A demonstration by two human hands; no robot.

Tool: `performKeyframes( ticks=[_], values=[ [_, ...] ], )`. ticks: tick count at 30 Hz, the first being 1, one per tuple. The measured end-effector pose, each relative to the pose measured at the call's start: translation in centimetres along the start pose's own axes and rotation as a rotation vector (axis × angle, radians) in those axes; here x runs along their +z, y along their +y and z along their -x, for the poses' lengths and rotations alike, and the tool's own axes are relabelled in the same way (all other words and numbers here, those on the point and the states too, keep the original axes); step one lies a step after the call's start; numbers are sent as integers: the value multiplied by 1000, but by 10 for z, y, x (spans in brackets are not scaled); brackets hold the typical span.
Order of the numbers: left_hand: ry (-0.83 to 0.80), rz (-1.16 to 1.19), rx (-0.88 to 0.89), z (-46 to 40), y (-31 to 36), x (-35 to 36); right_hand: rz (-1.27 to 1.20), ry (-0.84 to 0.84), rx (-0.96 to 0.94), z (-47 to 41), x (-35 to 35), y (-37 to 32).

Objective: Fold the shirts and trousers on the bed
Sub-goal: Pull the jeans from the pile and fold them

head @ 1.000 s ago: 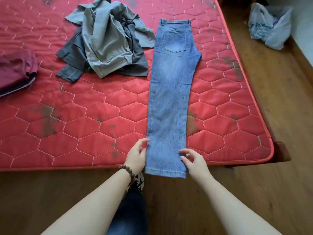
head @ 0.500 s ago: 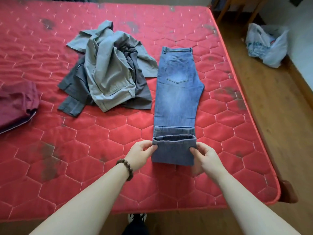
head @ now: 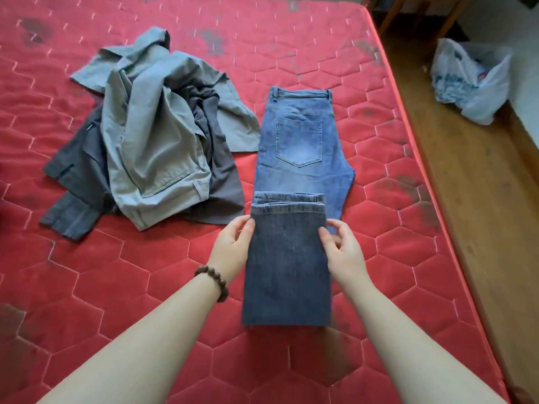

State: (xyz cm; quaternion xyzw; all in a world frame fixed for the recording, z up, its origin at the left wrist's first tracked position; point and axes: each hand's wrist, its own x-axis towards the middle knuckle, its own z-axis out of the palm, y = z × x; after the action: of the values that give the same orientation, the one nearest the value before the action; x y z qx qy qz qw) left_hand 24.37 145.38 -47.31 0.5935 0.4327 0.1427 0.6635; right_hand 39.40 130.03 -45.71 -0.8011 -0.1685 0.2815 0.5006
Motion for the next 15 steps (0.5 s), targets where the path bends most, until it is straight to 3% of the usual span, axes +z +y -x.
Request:
performKeyframes(
  ticks=[3,5,8,11,15],
  values=[
    [-38,-115,-324,-23,-44,-1,74,-148,380,-23,6,49],
    [-67,-173,-365,-18,-60,2,141,-216,473,-19,8,73],
    [-103,-130,-299,-10,-62,6,259,-250,393,-12,10,79],
    [-120,-148,-172,-14,-50,14,161,-292,287,-8,14,73],
    [-107,-76,6,-29,-22,22,111,-130,38,-11,13,49]
  ],
)
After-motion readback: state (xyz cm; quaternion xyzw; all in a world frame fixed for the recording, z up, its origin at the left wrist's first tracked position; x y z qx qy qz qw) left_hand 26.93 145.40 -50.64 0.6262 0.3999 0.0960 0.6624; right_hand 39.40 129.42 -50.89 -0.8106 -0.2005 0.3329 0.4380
